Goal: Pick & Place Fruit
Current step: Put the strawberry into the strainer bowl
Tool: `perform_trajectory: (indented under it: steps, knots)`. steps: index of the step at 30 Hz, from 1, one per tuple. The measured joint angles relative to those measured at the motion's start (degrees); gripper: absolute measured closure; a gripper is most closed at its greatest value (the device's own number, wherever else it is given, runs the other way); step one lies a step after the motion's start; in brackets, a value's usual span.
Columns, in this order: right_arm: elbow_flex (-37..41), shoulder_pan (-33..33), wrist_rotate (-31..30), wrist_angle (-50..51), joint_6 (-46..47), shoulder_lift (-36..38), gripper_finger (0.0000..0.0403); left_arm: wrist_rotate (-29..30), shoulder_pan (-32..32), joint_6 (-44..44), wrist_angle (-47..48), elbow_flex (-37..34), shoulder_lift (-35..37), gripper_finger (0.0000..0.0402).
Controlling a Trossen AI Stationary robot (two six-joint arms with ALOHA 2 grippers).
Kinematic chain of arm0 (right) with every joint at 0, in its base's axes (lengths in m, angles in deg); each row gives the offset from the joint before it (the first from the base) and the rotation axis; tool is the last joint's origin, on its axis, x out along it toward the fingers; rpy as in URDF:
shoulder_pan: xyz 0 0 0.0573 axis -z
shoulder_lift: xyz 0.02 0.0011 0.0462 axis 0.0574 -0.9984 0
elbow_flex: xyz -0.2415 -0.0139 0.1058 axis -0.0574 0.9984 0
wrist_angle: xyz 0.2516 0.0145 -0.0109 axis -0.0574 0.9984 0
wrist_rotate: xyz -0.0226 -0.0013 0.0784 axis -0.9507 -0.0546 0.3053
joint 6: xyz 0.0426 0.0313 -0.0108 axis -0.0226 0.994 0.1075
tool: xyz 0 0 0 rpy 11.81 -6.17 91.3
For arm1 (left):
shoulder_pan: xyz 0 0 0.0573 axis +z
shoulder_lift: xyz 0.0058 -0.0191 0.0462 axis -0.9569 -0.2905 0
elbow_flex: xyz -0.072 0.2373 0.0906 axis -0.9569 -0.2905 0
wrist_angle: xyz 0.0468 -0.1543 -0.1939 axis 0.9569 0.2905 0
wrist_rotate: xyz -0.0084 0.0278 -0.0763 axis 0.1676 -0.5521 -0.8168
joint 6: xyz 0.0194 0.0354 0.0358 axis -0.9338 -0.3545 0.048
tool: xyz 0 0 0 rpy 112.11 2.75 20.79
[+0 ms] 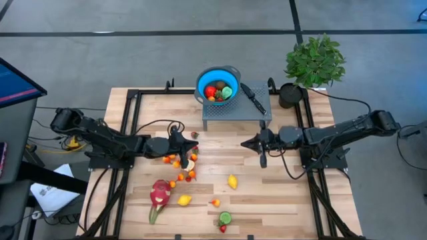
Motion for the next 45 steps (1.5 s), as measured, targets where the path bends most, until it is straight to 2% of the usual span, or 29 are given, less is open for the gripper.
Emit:
perform_trajectory:
  steps: [8, 15, 18, 23, 32, 35, 40, 45]
  knots:
    - [0.0, -1.9, 0.0, 0.0, 0.0, 0.0, 0.0403, -0.1, 0.2, -5.0, -0.1, 0.0, 0.0, 0.0400]
    - [0.0, -1.9, 0.0, 0.1, 0.0, 0.0, 0.0403, 0.1, 1.4, -5.1, -0.1, 0.0, 0.1, 0.0399]
    - [0.0, -2.0, 0.0, 0.1, 0.0, 0.0, 0.0403, 0.1, 1.8, -5.0, -0.1, 0.0, 0.1, 0.0384]
    - [0.0, -1.9, 0.0, 0.2, 0.0, 0.0, 0.0403, -0.7, 3.0, -4.9, -0.1, 0.0, 0.1, 0.0324]
    - [0.0, -2.0, 0.0, 0.2, 0.0, 0.0, 0.0403, -0.9, 4.8, -4.5, 0.6, 0.0, 0.1, 0.0164]
    - [0.0, -2.0, 0.0, 0.2, 0.0, 0.0, 0.0403, -1.3, 4.8, -5.3, 0.7, 0.0, 0.1, 0.0122]
    - [0.0, -1.9, 0.0, 0.2, 0.0, 0.0, 0.0403, -1.3, 4.8, -5.9, 0.7, 0.0, 0.1, 0.0085]
    - [0.0, -2.0, 0.0, 0.2, 0.0, 0.0, 0.0403, -1.3, 4.8, -5.8, 0.8, 0.0, 0.1, 0.0078]
